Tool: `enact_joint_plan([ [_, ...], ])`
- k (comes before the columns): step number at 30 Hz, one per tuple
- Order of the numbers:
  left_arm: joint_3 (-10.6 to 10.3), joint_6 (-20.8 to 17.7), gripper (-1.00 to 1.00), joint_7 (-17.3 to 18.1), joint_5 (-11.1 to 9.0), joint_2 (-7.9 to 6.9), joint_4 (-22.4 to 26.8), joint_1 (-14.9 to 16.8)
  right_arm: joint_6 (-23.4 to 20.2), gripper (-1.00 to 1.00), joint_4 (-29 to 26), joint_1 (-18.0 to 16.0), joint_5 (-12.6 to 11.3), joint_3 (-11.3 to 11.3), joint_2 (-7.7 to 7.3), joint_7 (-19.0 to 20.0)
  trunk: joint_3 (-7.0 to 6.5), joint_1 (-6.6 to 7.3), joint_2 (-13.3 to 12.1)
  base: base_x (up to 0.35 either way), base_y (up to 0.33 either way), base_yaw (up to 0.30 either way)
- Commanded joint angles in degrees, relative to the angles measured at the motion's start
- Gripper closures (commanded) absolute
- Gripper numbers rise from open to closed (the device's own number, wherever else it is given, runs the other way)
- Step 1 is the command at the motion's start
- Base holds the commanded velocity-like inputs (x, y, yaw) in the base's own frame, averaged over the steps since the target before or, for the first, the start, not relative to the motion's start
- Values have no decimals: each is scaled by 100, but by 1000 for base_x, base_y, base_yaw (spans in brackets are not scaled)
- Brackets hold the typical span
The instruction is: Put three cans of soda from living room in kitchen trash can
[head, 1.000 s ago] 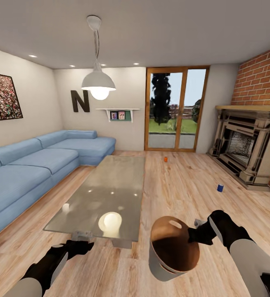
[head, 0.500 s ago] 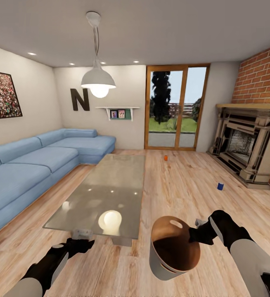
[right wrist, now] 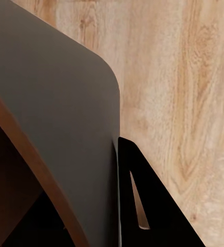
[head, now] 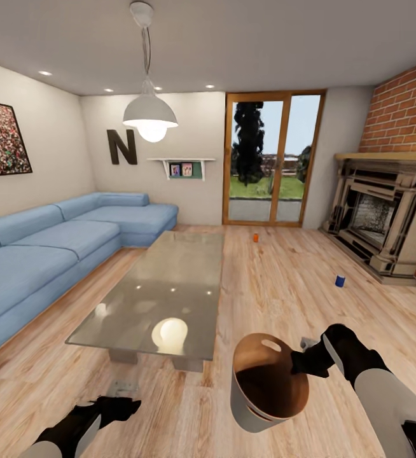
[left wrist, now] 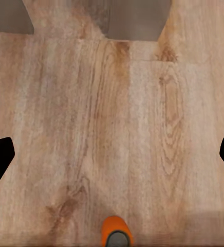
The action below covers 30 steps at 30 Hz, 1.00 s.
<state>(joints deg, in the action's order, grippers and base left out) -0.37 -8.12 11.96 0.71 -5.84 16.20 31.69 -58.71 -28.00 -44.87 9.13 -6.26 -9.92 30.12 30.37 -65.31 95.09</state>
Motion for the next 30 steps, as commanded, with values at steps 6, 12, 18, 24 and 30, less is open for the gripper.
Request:
enact_joint_plan([
  [6, 13, 58, -100, -112, 7, 7, -187, 4, -38, 100, -14, -4, -187, 13, 7, 38, 161, -132, 243, 0, 0, 0],
  [12, -9, 48, -100, -160, 8, 13, -203, 4, -35, 100, -20, -4, -169, 26, 8, 38, 322, -264, 484, 0, 0, 0],
  [18, -43, 49, -100, -174, 13, 27, -205, 4, -35, 100, -21, -4, -166, 28, 8, 38, 484, -396, 724, 0, 0, 0],
  [24, -50, 74, -100, -176, 9, 36, -205, 4, -35, 100, -21, -4, -166, 28, 8, 38, 645, -527, 965, 0, 0, 0],
  [30, -48, 112, -100, -176, 8, 39, -205, 4, -35, 100, -21, -4, -159, 28, 4, 10, 806, -659, 1205, 0, 0, 0],
])
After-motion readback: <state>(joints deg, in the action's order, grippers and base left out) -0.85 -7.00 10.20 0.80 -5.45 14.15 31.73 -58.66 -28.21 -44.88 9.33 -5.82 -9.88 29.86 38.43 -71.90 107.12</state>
